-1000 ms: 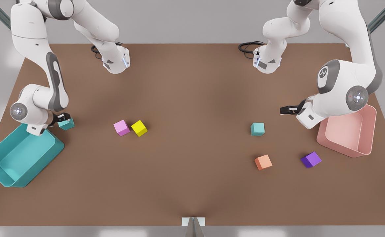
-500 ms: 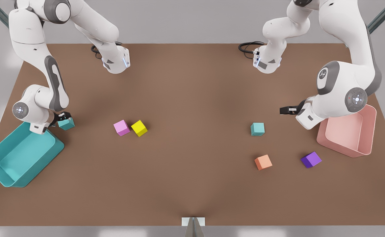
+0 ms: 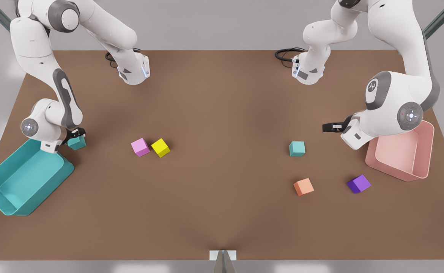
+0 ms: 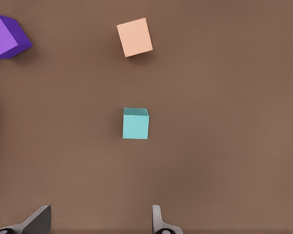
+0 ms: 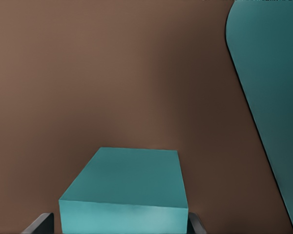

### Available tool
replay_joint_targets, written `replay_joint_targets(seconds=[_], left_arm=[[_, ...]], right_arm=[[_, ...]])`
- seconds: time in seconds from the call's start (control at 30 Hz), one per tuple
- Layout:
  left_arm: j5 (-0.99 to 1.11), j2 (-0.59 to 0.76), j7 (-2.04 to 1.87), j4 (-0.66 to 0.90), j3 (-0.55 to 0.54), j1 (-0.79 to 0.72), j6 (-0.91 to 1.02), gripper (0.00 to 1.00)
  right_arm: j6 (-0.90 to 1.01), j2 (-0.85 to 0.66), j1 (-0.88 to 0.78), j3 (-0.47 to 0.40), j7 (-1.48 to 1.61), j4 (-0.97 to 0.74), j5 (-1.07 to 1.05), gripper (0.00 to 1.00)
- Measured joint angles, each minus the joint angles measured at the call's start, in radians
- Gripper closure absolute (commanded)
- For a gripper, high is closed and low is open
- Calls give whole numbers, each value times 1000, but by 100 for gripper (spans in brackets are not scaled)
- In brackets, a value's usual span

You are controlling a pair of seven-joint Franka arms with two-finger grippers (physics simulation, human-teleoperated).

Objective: Stack the two blue cubes on top of each other

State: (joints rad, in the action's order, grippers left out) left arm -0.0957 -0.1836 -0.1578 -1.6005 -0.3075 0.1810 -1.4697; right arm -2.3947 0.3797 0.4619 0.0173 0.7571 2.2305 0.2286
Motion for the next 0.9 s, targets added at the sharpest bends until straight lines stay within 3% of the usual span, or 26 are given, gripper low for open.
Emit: replay_joint_targets(seconds=[0.1,0.2,0.3,0.53,0.6,0.77,0.9], left_arm=[[0,0,0,0,0,0,0,0],[0,0,-1,0,0,0,1,0],[0,-1,-1,0,0,0,1,0],[0,-2,-1,0,0,0,1,0],[0,-2,-1,0,0,1,1,0],[0,-2,-1,0,1,2,1,0],[5,-32,-1,1,2,21,-9,0]], right_arm=[[-20,6,0,0,4,0,0,1],[-40,16,0,-1,7,-1,0,11],[-58,25,0,-3,13,-2,-4,42],[-53,6,-8,11,34,-27,-17,44],[-7,-26,-12,74,34,-52,-49,44],[135,-64,-18,351,-17,-76,-174,44],[216,98,-301,432,-134,-381,-218,44]])
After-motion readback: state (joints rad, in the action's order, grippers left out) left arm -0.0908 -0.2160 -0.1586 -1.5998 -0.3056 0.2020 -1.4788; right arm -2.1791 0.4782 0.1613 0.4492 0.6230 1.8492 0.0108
